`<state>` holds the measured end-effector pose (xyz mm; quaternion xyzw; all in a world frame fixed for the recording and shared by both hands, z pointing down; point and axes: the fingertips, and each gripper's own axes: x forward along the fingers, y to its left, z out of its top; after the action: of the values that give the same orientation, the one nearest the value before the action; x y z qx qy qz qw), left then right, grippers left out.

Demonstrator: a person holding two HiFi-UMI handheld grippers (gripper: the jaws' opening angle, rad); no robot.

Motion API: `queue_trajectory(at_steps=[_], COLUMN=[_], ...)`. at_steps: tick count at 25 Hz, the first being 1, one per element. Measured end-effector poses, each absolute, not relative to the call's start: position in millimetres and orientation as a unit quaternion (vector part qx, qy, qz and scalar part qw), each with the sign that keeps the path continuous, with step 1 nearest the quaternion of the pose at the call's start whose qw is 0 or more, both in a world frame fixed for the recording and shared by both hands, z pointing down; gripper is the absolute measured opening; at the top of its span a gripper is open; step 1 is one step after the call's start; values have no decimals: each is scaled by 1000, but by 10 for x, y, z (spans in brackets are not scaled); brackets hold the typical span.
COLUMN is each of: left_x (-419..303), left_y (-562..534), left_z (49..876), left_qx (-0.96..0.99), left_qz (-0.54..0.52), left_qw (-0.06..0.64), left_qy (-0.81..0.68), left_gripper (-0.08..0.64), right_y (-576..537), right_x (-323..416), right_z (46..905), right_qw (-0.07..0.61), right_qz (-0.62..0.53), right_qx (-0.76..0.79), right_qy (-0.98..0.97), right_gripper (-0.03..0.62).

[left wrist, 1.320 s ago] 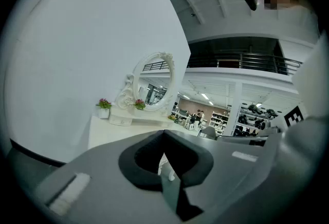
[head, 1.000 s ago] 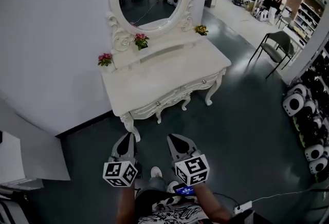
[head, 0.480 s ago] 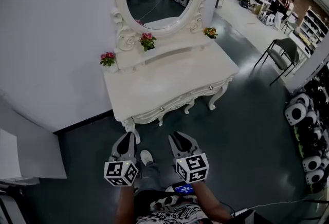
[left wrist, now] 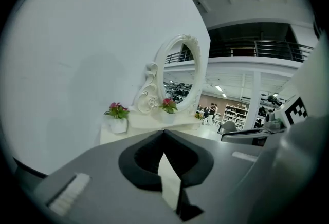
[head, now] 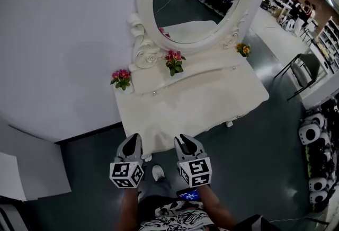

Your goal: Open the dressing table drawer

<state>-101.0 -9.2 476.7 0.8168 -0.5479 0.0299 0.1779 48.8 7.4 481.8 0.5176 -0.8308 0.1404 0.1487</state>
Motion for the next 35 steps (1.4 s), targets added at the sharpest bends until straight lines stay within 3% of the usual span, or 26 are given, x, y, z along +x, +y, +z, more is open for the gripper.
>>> queue_trajectory(at_steps=[13, 35], left_x=[-1222, -1140], left_y=[-1360, -1834], left_z=[5003, 5612], left_qx=[837, 829], left_qz=[50, 101], left_qw=[188, 216], left_qy=[-511, -505], left_gripper=[2, 2], right_y=[-1201, -1816], right_x=[282, 135], right_z=[5003, 5639], right_qw=[179, 213], right_qz=[152, 183], right_qx=[543, 515], right_qy=[-806, -810], right_gripper=[86, 104])
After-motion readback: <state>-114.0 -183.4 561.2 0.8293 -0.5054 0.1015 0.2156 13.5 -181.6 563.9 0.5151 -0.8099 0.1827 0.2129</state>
